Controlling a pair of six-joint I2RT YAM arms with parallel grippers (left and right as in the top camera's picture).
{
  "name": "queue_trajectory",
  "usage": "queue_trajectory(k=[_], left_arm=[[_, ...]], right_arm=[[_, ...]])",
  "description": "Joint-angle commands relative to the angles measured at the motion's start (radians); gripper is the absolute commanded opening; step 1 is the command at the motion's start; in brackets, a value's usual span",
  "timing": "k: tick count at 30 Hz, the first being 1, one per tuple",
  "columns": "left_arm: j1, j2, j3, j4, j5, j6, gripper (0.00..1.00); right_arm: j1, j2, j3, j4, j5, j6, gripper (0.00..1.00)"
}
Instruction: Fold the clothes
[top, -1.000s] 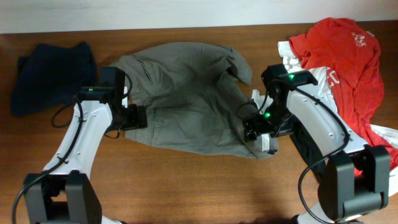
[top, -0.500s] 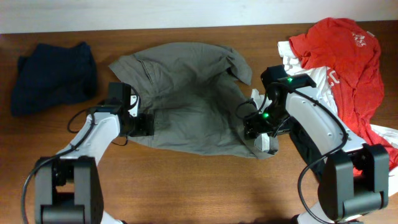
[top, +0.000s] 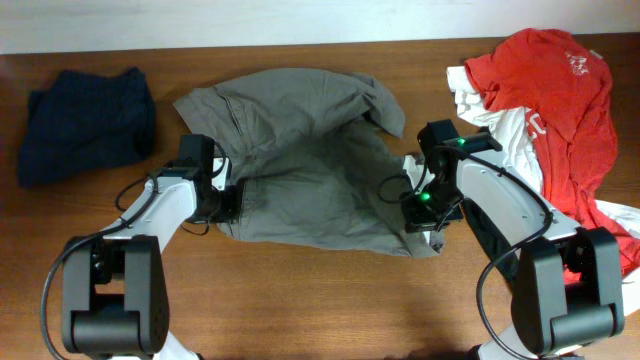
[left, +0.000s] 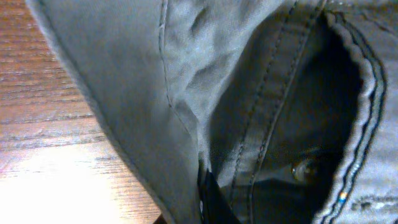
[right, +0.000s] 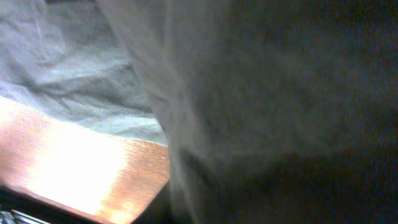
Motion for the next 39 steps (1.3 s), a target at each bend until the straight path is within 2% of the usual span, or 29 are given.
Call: queue_trajectory(k=[1, 9, 17, 23, 28, 33, 37, 39], left_arm=[[0.003, -0.035, 0.08, -0.049, -0.015, 0.005, 0.01], [0.003, -0.204, 0.277, -0.161, -0.102, 0.006, 0.01], [0.003, -0.234, 0.278, -0.168, -0.101, 0.005, 0.01], [0.003, -0.234, 0.278, -0.167, -0.102, 0.005, 0.01], [0.003, -0.234, 0.278, -0.166, -0.103, 0.006, 0.01], [0.003, -0.234, 0.278, -0.163, -0.105, 0.006, 0.01], [0.003, -0.233, 0.278, -0.159, -0.106, 0.006, 0.01], [0.003, -0.233, 0.278, -0.152, -0.113, 0.005, 0.01]], right_arm=[[-0.01, -0.01, 0.041, -0.007, -0.002, 0.003, 0.04], [-0.102, -0.087, 0.27, -0.136, -0.001, -0.002, 0.04], [-0.165, -0.1, 0.246, -0.137, -0.005, -0.021, 0.05], [-0.164, -0.098, 0.111, -0.094, -0.067, -0.048, 0.23], [-0.165, -0.098, -0.035, 0.0, -0.115, -0.052, 0.24], [-0.16, -0.101, -0.1, -0.008, -0.224, -0.127, 0.26], [-0.118, -0.111, -0.111, -0.028, -0.224, -0.123, 0.35], [-0.068, -0.111, -0.129, -0.019, -0.217, -0.096, 0.47]])
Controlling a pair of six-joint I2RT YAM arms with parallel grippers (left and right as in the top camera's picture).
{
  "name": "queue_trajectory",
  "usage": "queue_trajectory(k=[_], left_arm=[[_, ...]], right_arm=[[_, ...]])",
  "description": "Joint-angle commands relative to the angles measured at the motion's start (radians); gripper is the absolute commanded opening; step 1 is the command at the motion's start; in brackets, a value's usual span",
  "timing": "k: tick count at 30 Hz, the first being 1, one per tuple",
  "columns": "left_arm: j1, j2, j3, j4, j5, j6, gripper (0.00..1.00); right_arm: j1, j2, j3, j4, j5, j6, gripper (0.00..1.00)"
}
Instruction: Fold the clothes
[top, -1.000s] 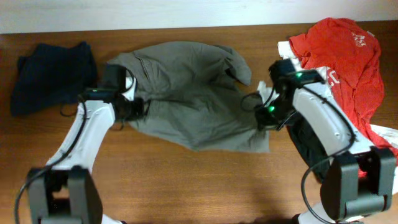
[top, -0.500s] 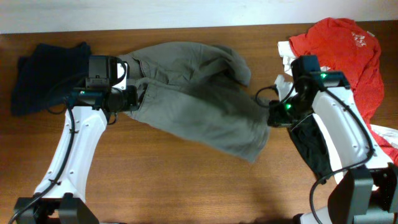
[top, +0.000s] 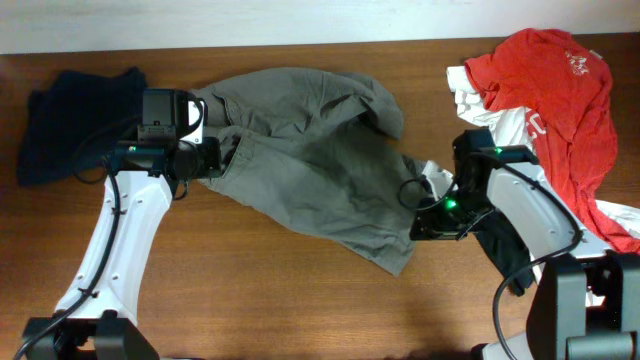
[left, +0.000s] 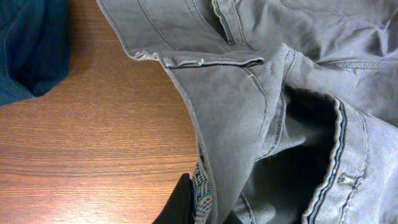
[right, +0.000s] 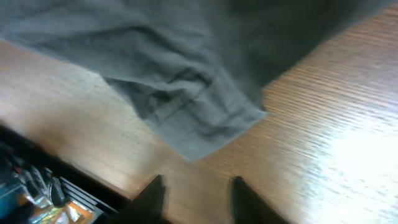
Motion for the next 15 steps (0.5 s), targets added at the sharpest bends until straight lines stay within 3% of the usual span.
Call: queue_trajectory(k=[1, 7, 15], left_arm=[[0.003, -0.008, 0.01, 0.018, -0.031, 0.005, 0.01], [0.003, -0.008, 0.01, 0.024, -0.037, 0.005, 0.01], [0.003, -0.008, 0.01, 0.029, -0.037, 0.005, 0.01]], right_arm=[[0.084, -0.017, -0.046, 0.029, 0.0, 0.051, 0.52], [0.253, -0.017, -0.094, 0.169, 0.192, 0.223, 0.56], [0.397, -0.016, -0.162, 0.259, 0.329, 0.283, 0.56]])
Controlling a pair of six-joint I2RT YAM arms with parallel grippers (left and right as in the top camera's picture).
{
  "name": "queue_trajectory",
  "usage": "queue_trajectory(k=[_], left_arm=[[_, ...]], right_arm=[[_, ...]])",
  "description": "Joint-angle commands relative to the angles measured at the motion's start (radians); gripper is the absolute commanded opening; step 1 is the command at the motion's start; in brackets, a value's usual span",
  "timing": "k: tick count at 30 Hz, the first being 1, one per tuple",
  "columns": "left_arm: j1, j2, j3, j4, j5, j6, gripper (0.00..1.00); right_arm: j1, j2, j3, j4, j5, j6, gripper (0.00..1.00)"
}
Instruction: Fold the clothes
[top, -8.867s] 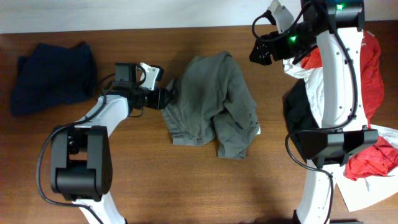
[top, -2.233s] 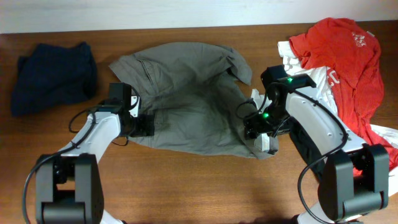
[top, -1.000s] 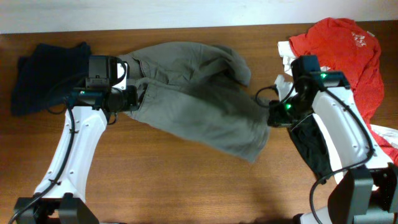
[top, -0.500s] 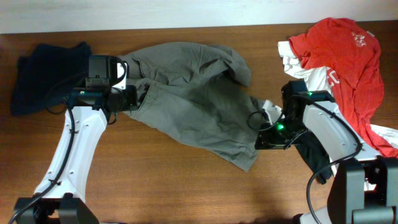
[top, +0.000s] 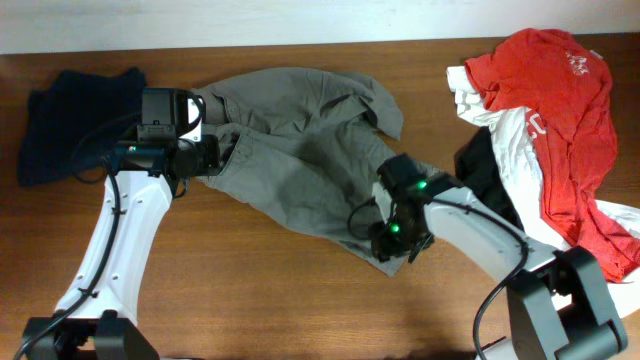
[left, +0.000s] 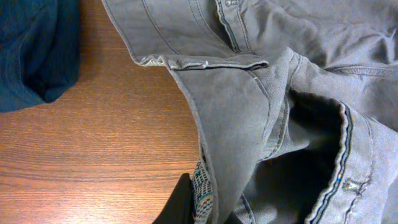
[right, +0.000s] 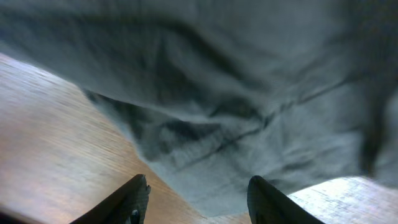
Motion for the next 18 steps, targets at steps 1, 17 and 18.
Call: queue_trajectory(k=[1, 17, 18], left_arm=[[0.003, -0.008, 0.01, 0.008, -0.015, 0.005, 0.01], [0.003, -0.008, 0.01, 0.01, -0.014, 0.005, 0.01], [0.003, -0.008, 0.01, 0.008, -0.015, 0.005, 0.01]], right_arm=[[0.044, -0.015, -0.051, 0.021, 0.082, 0.046, 0.56], [0.074, 0.06, -0.143, 0.171, 0.079, 0.066, 0.13], [0.074, 0.06, -0.143, 0.173, 0.079, 0.074, 0.04]])
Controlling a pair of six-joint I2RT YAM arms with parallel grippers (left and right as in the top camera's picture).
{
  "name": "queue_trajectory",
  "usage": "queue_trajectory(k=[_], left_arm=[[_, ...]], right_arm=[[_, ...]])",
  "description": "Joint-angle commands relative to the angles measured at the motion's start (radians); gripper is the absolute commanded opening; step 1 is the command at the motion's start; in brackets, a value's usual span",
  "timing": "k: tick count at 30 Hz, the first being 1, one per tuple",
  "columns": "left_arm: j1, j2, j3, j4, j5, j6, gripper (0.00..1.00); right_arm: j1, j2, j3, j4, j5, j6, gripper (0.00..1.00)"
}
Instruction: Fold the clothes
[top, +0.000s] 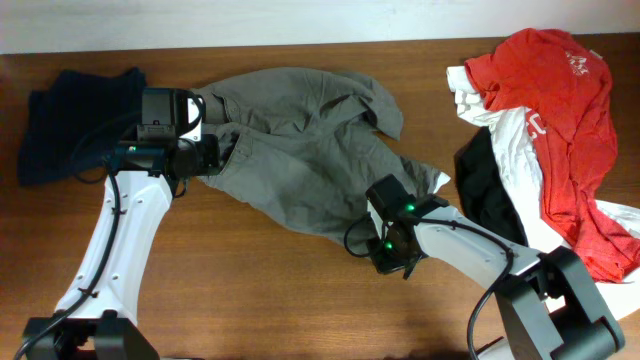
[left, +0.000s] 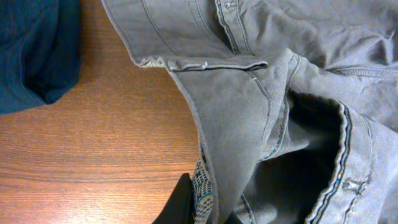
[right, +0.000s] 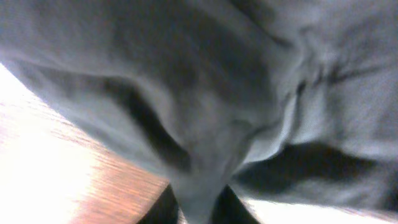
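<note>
Grey trousers (top: 300, 160) lie crumpled across the middle of the table, waist at the left and leg end toward the front right. My left gripper (top: 212, 158) is shut on the waistband; in the left wrist view its fingers (left: 184, 205) pinch the band's patterned lining (left: 200, 186). The right gripper (top: 390, 250) sits at the lower leg end and is shut on a fold of the grey cloth (right: 199, 180), which fills the right wrist view.
A dark blue garment (top: 85, 120) lies at the back left, close to the left arm. At the right is a heap of a red shirt (top: 560, 90), a white garment (top: 500, 125) and a black garment (top: 485, 190). Bare wood (top: 260, 290) lies in front.
The right gripper was open over the trousers' leg end; now it is shut on a fold there, slightly nearer the front. The left gripper and the waistband have not moved.
First both grippers were at the sides of the trousers, near the middle of the table. Then the left held the waistband farther back left, while the right stood open off the cloth at the right. The right then reached the leg end and has now shut on it.
</note>
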Motion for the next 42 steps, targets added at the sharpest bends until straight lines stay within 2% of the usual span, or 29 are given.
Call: queue_trajectory(k=[1, 6, 11, 15, 18, 23, 29, 36, 42], left_arm=[[0.003, -0.008, 0.01, 0.002, -0.014, 0.005, 0.01], [0.003, -0.008, 0.01, 0.0, -0.014, 0.005, 0.01], [0.003, -0.033, 0.032, -0.002, -0.015, 0.005, 0.01], [0.003, -0.119, 0.149, -0.016, -0.016, 0.009, 0.01], [0.003, -0.183, 0.215, -0.009, -0.058, 0.009, 0.01], [0.003, -0.257, 0.243, 0.06, -0.094, 0.009, 0.01], [0.003, -0.37, 0.243, 0.173, -0.079, 0.008, 0.01], [0.002, -0.534, 0.246, 0.264, 0.078, -0.011, 0.01], [0.002, -0.68, 0.246, 0.286, 0.206, -0.053, 0.01]], right_arm=[[0.008, 0.057, -0.023, 0.023, 0.017, 0.036, 0.04], [-0.004, 0.051, -0.015, 0.018, 0.02, 0.05, 0.04], [-0.087, -0.014, 0.127, -0.147, 0.032, 0.013, 0.04], [-0.203, -0.1, 0.378, -0.364, 0.065, -0.076, 0.04], [-0.312, -0.133, 0.631, -0.489, 0.065, -0.133, 0.04], [-0.455, -0.135, 1.044, -0.604, 0.064, -0.205, 0.04], [-0.547, -0.135, 1.435, -0.723, 0.065, -0.236, 0.04], [-0.558, -0.143, 1.684, -0.861, 0.066, -0.254, 0.04], [-0.558, -0.207, 1.814, -0.938, 0.065, -0.253, 0.04]])
